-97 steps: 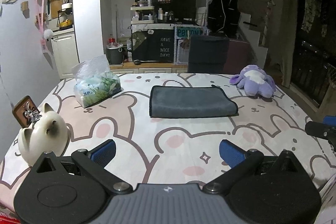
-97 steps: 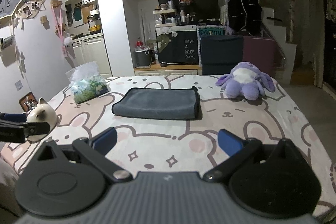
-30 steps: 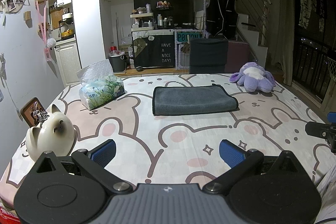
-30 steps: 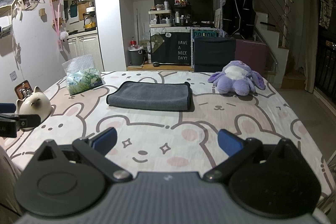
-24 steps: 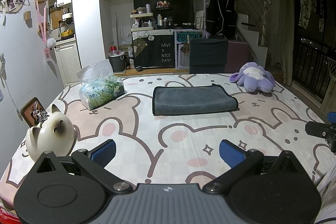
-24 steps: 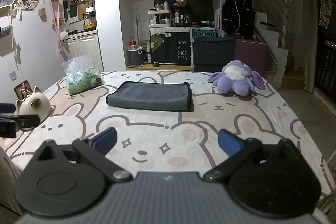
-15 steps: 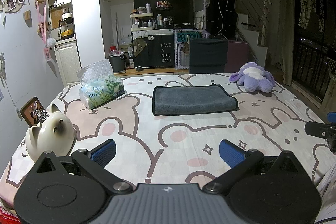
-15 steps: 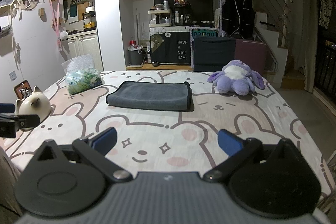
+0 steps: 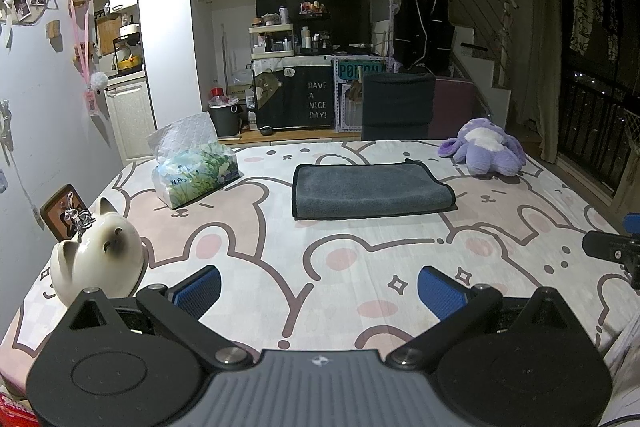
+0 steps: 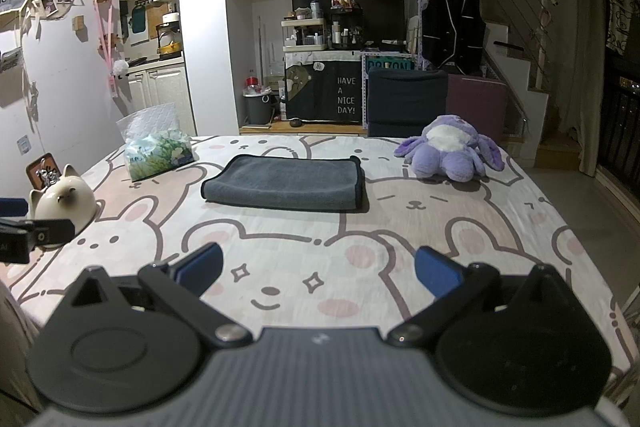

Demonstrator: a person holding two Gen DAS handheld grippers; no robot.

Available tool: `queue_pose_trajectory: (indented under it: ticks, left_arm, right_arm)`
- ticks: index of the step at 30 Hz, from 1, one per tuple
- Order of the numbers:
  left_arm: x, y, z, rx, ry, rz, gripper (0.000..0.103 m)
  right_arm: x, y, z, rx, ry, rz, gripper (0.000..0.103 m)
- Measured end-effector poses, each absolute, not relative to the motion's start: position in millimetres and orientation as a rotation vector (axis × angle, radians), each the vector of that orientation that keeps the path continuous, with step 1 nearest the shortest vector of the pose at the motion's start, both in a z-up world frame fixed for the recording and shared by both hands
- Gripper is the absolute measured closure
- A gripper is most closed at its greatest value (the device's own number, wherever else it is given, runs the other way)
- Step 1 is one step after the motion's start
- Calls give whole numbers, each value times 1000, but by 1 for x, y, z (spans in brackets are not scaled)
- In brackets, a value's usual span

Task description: Fold towel

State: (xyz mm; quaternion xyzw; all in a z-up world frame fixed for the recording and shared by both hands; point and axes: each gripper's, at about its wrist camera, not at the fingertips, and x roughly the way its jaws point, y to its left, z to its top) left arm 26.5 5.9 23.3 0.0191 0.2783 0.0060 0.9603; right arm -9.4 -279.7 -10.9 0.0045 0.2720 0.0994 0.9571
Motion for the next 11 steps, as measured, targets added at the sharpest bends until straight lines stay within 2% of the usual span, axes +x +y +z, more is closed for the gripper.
queue_pose_trajectory:
  ticks: [11]
  left_arm:
    - [26,7,23,39,564,11,0]
  right_arm:
    - [-9,-280,-11,9,551,203,0]
